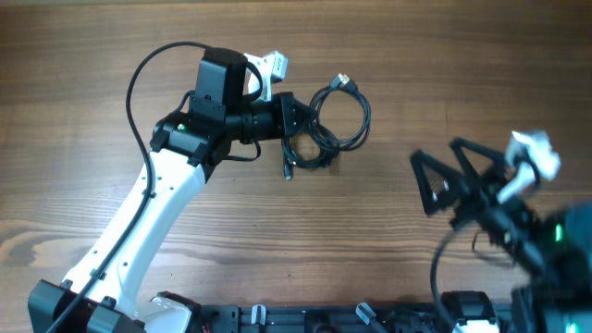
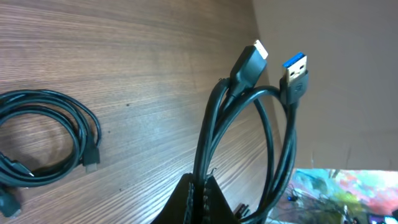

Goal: Untangle cables
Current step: 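Reach the right gripper to the lifted cable and grasp it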

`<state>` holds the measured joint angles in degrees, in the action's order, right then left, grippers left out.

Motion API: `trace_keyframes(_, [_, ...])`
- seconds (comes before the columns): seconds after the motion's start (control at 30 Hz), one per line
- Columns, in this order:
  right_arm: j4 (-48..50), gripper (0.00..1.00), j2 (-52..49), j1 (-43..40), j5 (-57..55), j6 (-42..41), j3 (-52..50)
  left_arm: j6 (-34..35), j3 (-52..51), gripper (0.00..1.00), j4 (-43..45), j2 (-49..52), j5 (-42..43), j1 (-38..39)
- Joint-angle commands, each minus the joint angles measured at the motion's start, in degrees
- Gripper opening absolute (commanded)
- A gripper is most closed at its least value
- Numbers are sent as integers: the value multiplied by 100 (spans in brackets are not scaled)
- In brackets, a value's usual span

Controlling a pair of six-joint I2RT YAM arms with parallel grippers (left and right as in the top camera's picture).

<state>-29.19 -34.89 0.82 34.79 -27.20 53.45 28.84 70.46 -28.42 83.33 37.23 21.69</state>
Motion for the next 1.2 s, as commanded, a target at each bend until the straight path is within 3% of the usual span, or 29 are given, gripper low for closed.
trace_keyframes(0.0, [297, 100, -1104, -9, 2046, -107, 369, -197, 83, 4, 103, -94, 444, -22])
trace_keyframes(0.03, [505, 100, -1423, -9, 2363, -155, 369, -361, 83, 4, 101, -94, 577, -22])
trace_keyframes(0.17, [595, 52, -2371, -2, 2441, -319, 372, -616, 83, 4, 96, -94, 925, -17])
trace_keyframes(0.37, [142, 52, -2533, 101, 1755, -120, 369, -614, 83, 4, 103, -94, 1578, -17])
trace_keyframes(0.6, [-129, 50, -2533, 118, 1694, -70, 369, -614, 83, 4, 125, -94, 1589, -17])
trace_keyframes(0.7, [-125, 36, -2533, 122, 1735, -151, 369, -612, 83, 4, 138, -94, 1589, -17])
trace_keyframes(0.8, [-131, 35, -2533, 122, 1784, -151, 369, -592, 83, 4, 136, -94, 1591, -17])
trace_keyframes(0.9, [-129, 13, -2533, 127, 1751, -120, 369, -503, 83, 4, 138, -94, 1591, -17])
trace_keyframes(1.0, [-66, 27, -2533, 125, 1711, -125, 369, -308, 83, 4, 144, -94, 1587, -20])
trace_keyframes(1.03, [70, 43, -2529, 125, 1727, -144, 376, -308, 83, 4, 146, -94, 1563, -24])
trace_keyframes(1.1, [162, 56, -2516, 125, 1775, -136, 468, -286, 83, 4, 120, -94, 1322, -24])
trace_keyframes(1.17, [168, 56, -2516, 125, 1711, -131, 647, -271, 83, 4, 17, -94, 1113, -22])
